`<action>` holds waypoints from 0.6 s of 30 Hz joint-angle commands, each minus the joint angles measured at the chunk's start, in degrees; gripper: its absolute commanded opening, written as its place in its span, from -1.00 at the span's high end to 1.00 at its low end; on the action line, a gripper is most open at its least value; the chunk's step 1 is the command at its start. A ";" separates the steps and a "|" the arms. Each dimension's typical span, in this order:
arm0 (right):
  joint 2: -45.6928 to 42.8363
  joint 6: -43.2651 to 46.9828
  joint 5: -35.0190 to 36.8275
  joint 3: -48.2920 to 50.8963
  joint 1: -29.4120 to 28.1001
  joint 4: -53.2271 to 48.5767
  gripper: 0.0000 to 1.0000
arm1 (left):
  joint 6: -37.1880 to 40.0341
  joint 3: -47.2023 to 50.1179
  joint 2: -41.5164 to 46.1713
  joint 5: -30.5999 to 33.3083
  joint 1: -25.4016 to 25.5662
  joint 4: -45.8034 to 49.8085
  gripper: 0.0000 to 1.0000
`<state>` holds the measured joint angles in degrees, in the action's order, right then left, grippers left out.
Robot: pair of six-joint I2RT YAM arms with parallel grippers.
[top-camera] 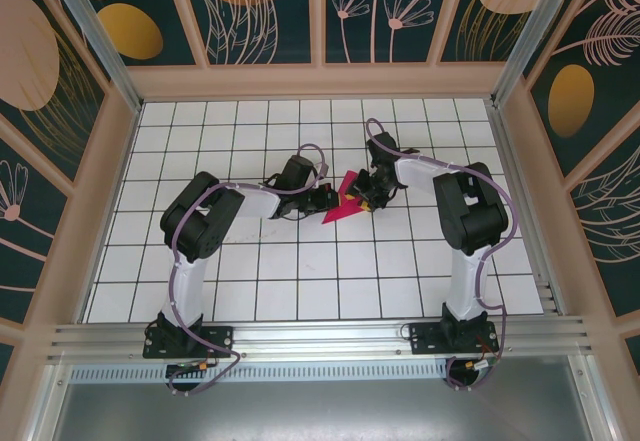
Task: Fold a paper plane with a square sheet of paper (pick it up from the middle)
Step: Fourth fold the wing at the center of the table.
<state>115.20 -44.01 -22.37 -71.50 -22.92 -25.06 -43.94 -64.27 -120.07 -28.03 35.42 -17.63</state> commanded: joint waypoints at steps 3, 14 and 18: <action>12.58 1.07 11.79 5.47 -0.55 -1.04 0.11 | 1.81 -0.86 -3.85 2.41 -0.05 6.18 0.98; -11.44 6.28 1.84 6.79 1.87 9.63 0.11 | 2.65 0.09 -4.47 3.96 0.00 10.07 1.00; -14.33 10.41 -3.72 8.97 2.09 14.43 0.42 | 2.64 0.12 -4.79 4.14 -0.01 10.21 1.00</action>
<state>103.72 -37.36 -23.03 -63.77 -20.95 -16.36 -43.07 -65.47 -120.36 -28.03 35.42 -15.03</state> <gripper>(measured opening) 0.342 0.069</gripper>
